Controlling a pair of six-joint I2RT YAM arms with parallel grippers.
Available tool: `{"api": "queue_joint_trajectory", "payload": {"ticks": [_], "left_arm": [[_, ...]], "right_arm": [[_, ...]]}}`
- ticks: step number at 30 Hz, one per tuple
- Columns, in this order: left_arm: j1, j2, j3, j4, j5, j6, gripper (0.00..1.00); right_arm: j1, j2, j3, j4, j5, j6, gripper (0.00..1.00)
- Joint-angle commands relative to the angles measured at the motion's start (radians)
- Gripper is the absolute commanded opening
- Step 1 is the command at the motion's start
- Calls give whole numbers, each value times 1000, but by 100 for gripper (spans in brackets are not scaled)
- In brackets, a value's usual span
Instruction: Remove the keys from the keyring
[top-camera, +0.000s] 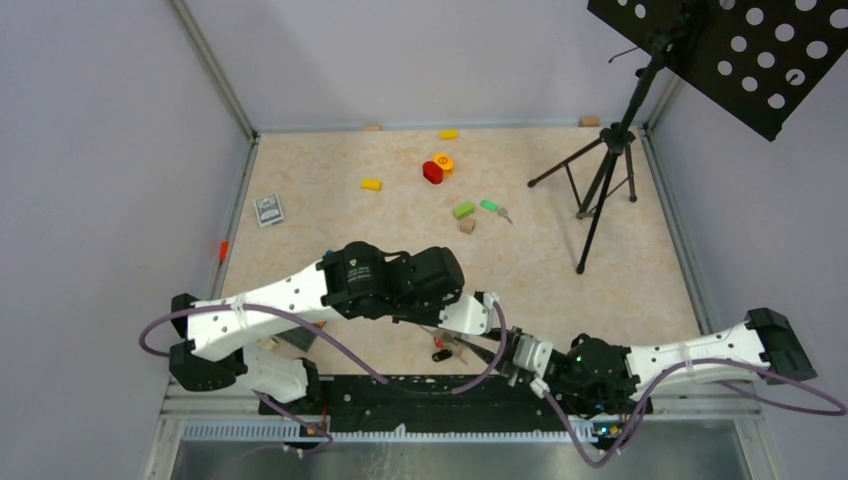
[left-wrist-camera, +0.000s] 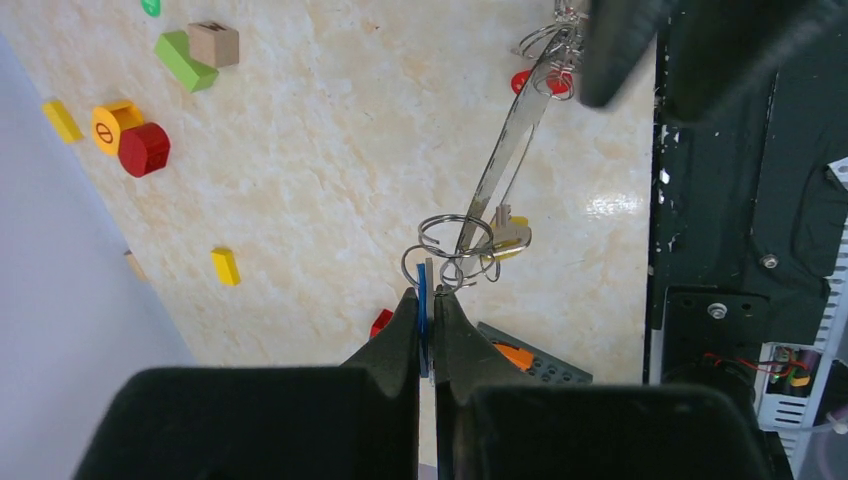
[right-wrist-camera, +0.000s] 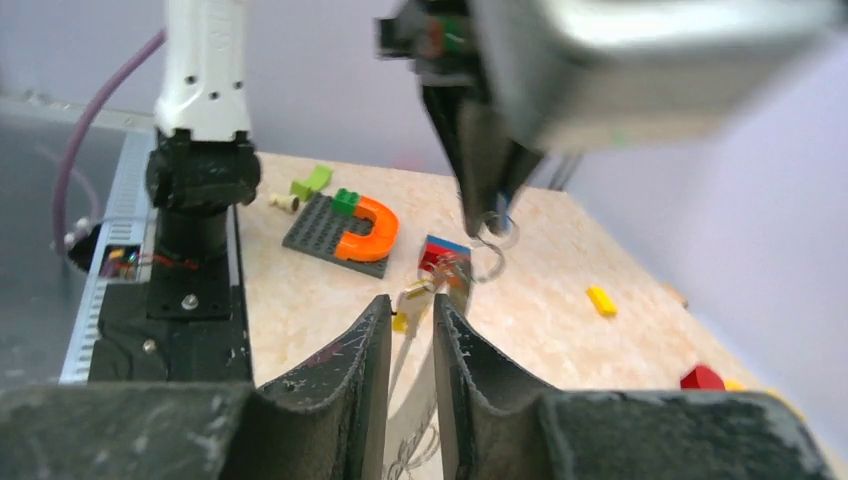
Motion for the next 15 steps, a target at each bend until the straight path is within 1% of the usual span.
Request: {"api": "queue_joint_trajectory", "payload": {"ticks": [1, 3, 4, 5, 7, 10, 15], "left_arm": [[3, -55, -20, 72, -27, 61, 0], [3, -62, -29, 77, -17, 89, 0], [2, -66, -34, 80, -7, 104, 0], [3, -70, -38, 84, 1, 119, 0], [1, -77, -46, 87, 16, 144, 0], [1, -85, -46, 91, 33, 167, 0], [1, -94, -45, 88, 70, 191, 0]], "right_arm": [[8, -48, -46, 183, 269, 213, 24], [7, -46, -38, 178, 443, 305, 30], [5, -43, -28, 160, 519, 341, 31], [-1, -41, -16, 130, 553, 362, 31], [-31, -36, 6, 47, 540, 415, 32], [-124, -24, 50, -101, 486, 548, 33], [-237, 9, 72, -167, 394, 611, 36]]}}
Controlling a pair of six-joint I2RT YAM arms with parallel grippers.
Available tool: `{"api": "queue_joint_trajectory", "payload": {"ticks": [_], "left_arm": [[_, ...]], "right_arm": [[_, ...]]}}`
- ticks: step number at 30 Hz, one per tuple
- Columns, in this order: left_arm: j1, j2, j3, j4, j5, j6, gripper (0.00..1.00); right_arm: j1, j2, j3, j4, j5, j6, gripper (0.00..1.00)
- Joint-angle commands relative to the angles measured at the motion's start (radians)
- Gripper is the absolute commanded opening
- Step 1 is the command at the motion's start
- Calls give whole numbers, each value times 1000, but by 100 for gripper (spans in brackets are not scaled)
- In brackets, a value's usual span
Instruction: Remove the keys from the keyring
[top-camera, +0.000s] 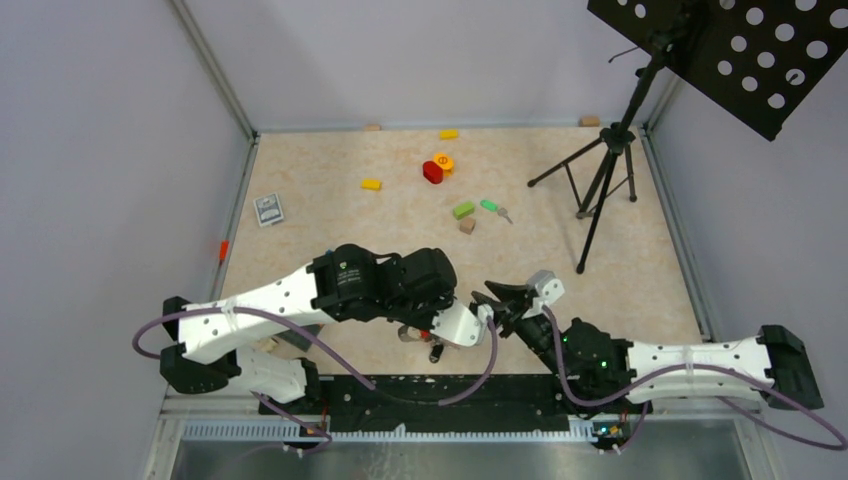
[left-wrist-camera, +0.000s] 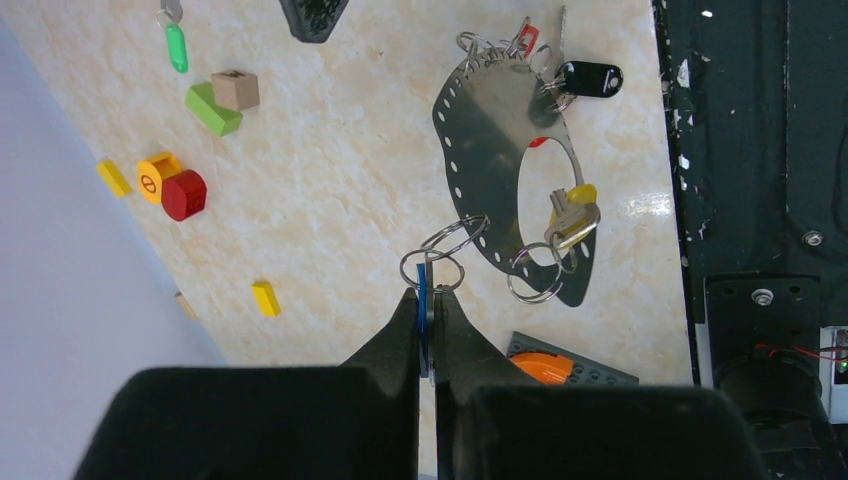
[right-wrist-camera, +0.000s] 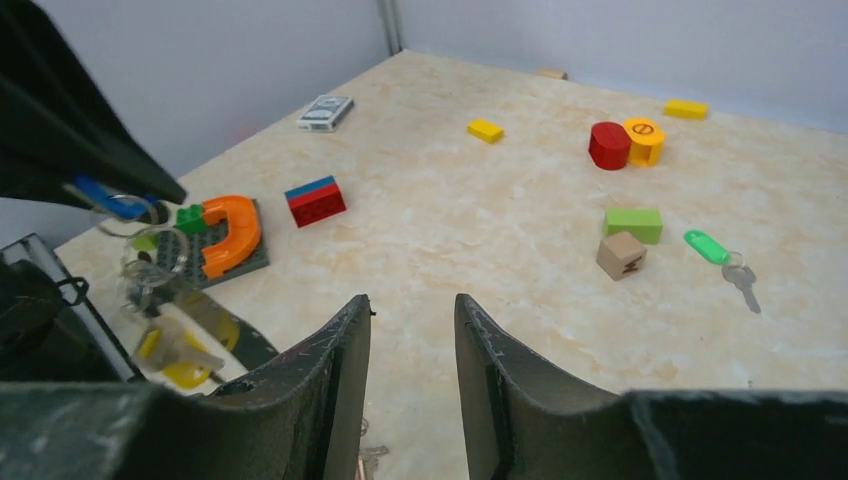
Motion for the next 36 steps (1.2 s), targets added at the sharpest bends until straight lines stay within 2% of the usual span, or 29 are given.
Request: {"api": "queue_joint_trajectory", "payload": {"ticks": [1, 5, 14, 19, 25, 30, 36], "left_arm": [[1, -45, -1, 55, 52, 48, 0], [1, -54, -8, 62, 68, 73, 0], [-1, -55, -15, 74, 105, 97, 0], [-3, -50, -15, 71, 106, 93, 0], [-3, -48, -5, 70, 86, 92, 0], [-5, -36, 3, 71, 80, 86, 0], [-5, -27, 10, 65, 78, 70, 0]], "right_arm": [[-96, 32, 66, -93, -83, 125, 37], [-163, 90, 78, -89, -196, 111, 39], [-235, 157, 62, 42, -439, -16, 40], [-257, 121, 57, 40, -605, -72, 40], [-262, 55, 43, -8, -785, -55, 39], [-262, 56, 21, 26, -862, -6, 38], [-262, 78, -6, 86, -884, 54, 37]]}}
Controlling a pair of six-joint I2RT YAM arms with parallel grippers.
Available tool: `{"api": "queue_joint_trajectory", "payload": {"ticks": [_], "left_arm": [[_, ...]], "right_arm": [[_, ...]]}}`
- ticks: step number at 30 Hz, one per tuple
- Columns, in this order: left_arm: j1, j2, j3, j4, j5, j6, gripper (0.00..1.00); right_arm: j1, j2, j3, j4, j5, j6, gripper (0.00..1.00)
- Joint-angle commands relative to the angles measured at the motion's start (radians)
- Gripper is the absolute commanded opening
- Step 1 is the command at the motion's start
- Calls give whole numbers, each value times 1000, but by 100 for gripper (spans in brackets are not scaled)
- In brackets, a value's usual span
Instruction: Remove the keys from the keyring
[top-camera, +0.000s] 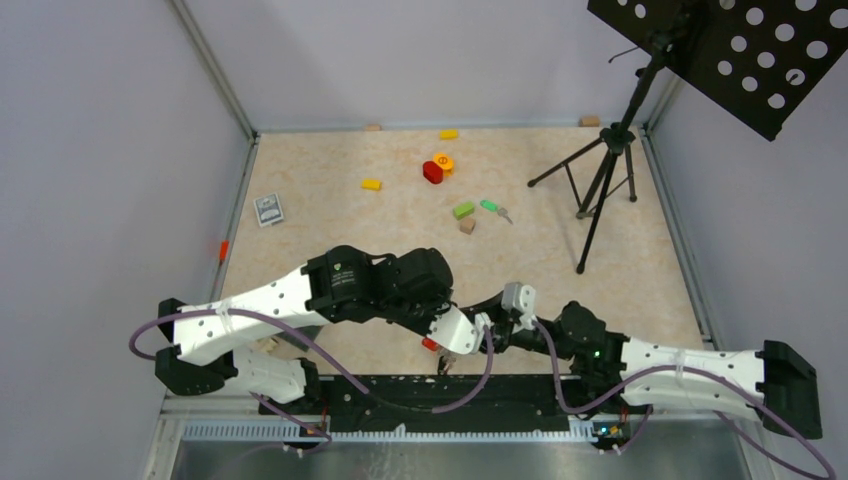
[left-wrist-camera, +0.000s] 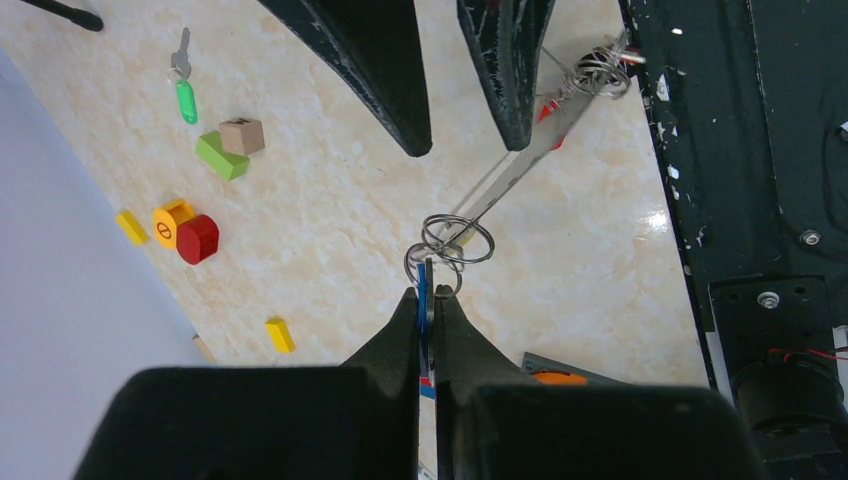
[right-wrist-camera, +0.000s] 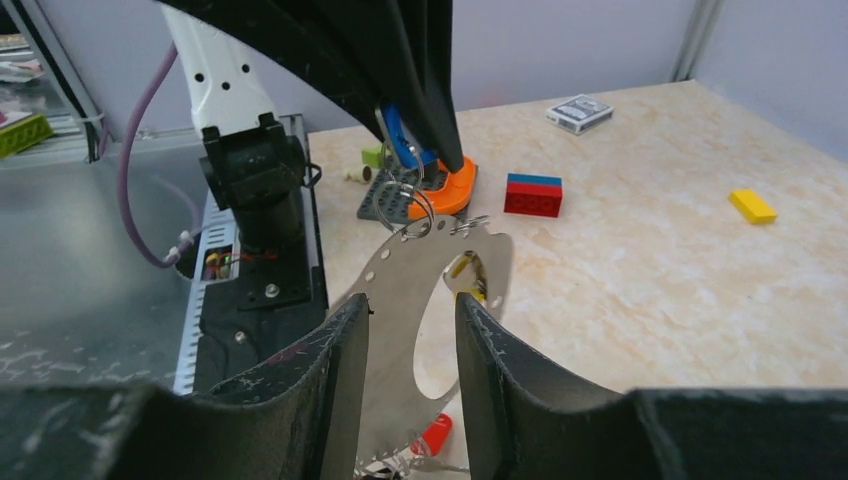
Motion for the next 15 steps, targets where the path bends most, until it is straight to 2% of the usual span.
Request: {"api": "queue_joint_trajectory", "payload": {"ticks": [1, 7, 15], "left_arm": [[-4, 0, 25, 39, -1, -11, 0], [-4, 3, 26, 40, -2, -16, 0], [-5, 5, 17, 52, -1, -17, 0]], "right_arm": [[-11, 17, -21, 88, -51, 52, 37], [-11, 52, -70, 258, 42, 100, 37], [-10, 125, -152, 572, 166, 206, 33]]}}
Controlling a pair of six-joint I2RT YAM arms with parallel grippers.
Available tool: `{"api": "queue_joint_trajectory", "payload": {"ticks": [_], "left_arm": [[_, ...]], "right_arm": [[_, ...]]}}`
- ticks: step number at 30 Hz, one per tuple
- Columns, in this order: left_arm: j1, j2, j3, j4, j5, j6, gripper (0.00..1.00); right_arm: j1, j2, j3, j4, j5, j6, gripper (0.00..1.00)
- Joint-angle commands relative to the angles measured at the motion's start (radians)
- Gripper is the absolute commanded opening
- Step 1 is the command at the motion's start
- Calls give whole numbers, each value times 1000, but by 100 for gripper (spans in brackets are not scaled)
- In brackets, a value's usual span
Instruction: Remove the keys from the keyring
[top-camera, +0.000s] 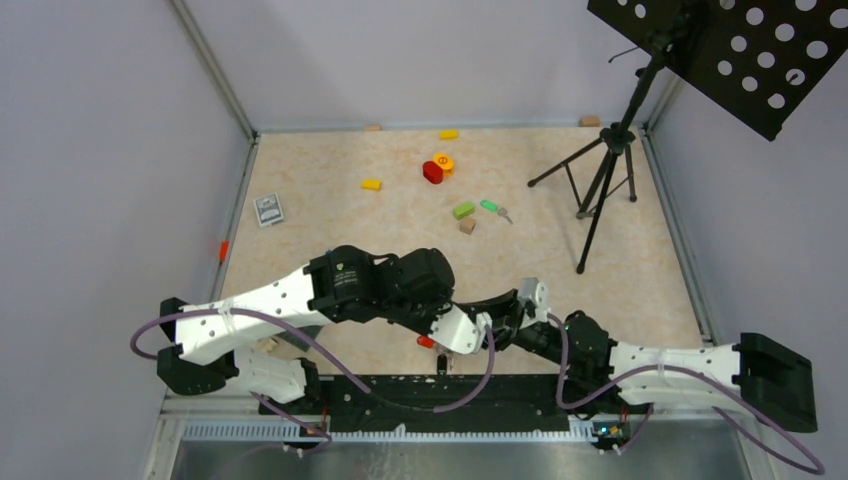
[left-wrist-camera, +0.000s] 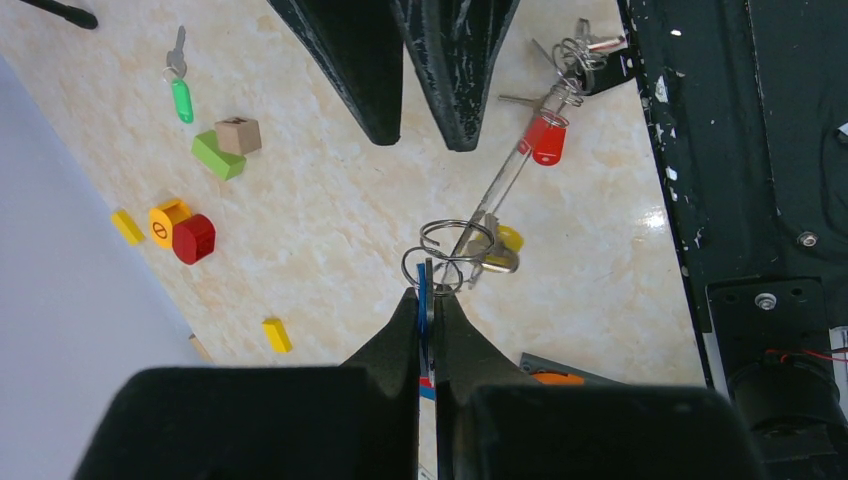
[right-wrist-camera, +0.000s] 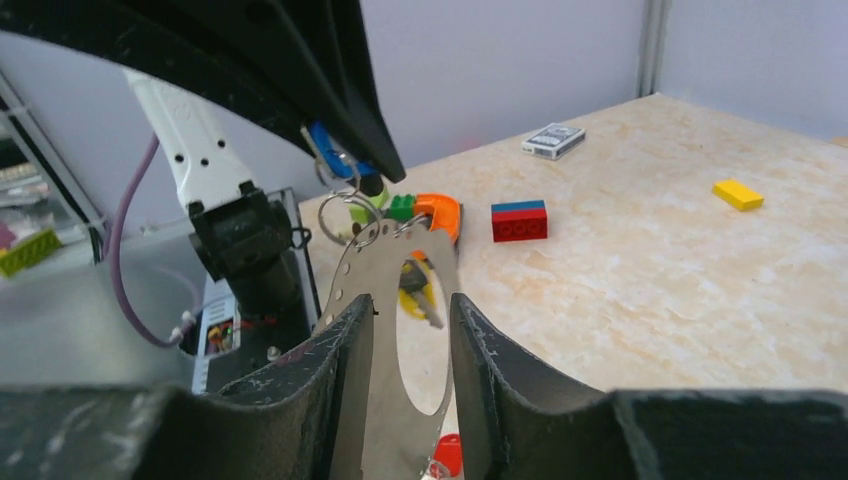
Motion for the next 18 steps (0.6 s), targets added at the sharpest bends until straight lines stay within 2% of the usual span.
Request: {"api": "queue_joint_trajectory", "payload": {"ticks": [1, 8, 18], "left_arm": [[-5, -2, 17, 53, 0, -9, 0], [-5, -3, 21, 49, 2, -12, 0], [-5, -9, 10, 49, -2, -15, 0]], "right_arm": [[-10, 53, -27, 281, 78, 84, 33], [-11, 184, -14, 395, 68, 112, 32], [-11, 259, 15, 432, 2, 158, 31]]}}
